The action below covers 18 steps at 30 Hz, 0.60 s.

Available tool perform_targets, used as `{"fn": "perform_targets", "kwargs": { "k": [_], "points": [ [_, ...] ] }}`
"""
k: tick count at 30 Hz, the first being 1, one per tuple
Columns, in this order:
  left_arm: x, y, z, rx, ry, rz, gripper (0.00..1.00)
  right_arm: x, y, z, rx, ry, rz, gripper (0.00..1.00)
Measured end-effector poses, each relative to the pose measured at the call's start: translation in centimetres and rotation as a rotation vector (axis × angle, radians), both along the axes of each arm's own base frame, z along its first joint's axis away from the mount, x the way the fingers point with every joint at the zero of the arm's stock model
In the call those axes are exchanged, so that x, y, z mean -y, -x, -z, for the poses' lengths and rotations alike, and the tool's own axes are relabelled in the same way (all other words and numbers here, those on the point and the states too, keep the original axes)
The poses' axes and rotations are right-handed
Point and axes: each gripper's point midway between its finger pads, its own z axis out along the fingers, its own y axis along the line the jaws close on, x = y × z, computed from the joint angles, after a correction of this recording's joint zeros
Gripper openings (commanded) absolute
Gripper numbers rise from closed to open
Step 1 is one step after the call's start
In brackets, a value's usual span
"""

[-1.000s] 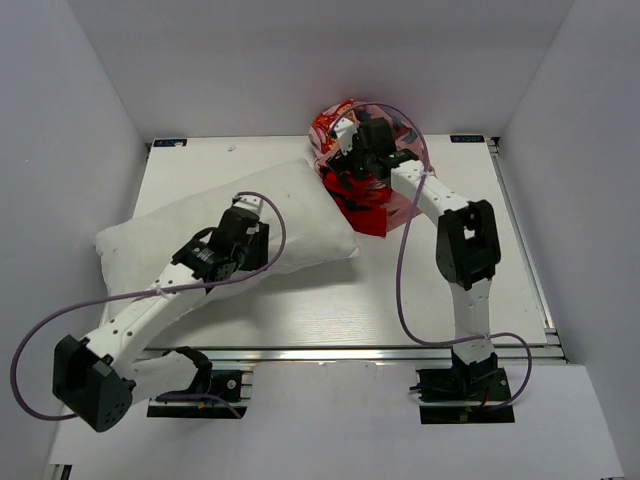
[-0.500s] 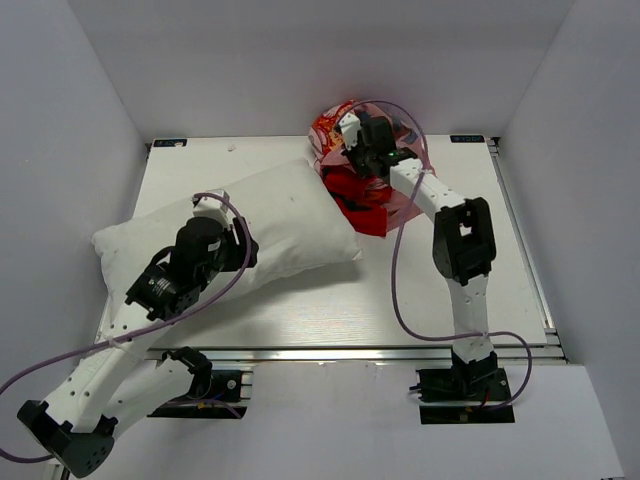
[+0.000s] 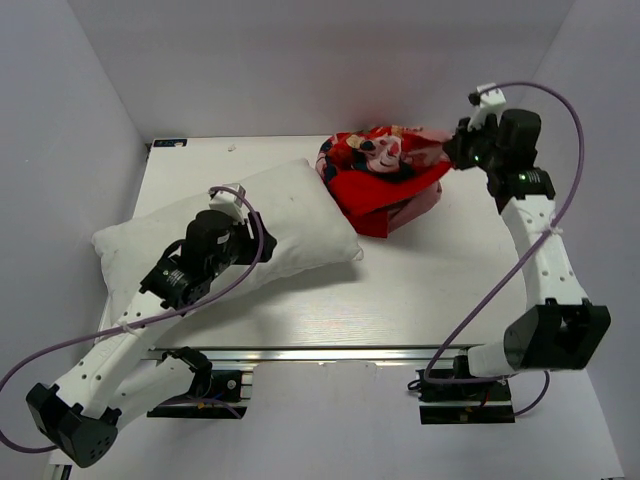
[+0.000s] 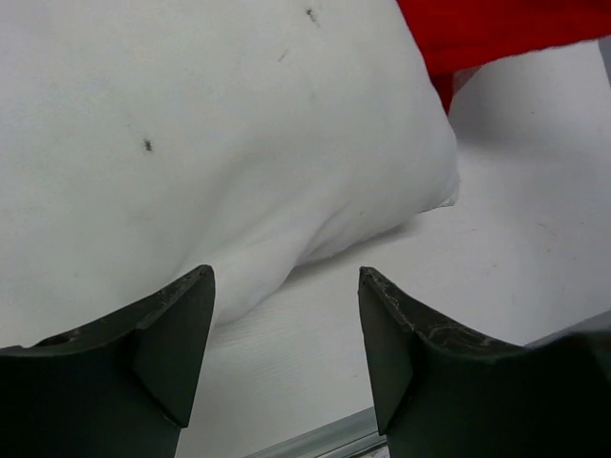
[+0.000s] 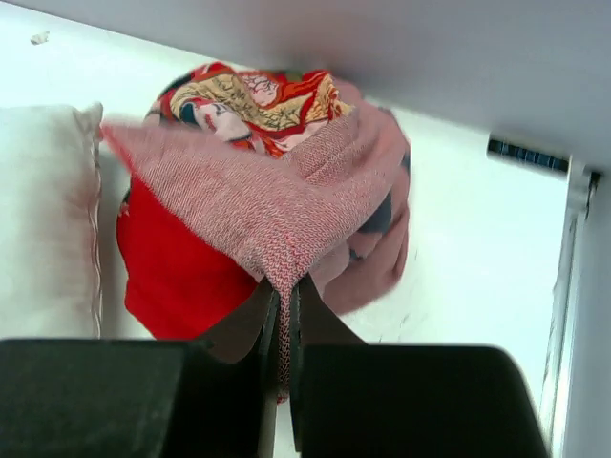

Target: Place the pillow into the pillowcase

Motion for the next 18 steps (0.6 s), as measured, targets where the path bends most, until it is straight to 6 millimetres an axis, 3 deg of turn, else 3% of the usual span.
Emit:
{"fn": "perform_targets", "kwargs": {
  "k": [6, 8, 11, 18],
  "points": [
    [1.8, -0.5, -0.7, 0.018, 0.048, 0.066, 0.7, 4.5, 3.4, 6.5, -0.167, -0.039, 0.112, 0.0],
    [2.4, -0.6, -0.9, 0.023, 0.064, 0.087, 0.7, 5.8, 3.8, 7.5, -0.199, -0.05, 0.151, 0.0],
    [3.1, -0.7, -1.3, 0.026, 0.083, 0.115, 0.7, 7.8, 4.1, 6.7, -0.18, -0.062, 0.213, 0.0],
    [3.6, -0.9, -2.6, 0.055, 0.106, 0.134, 0.7, 13.6, 6.3, 2.0, -0.041, -0.039, 0.398, 0.0]
  ]
}}
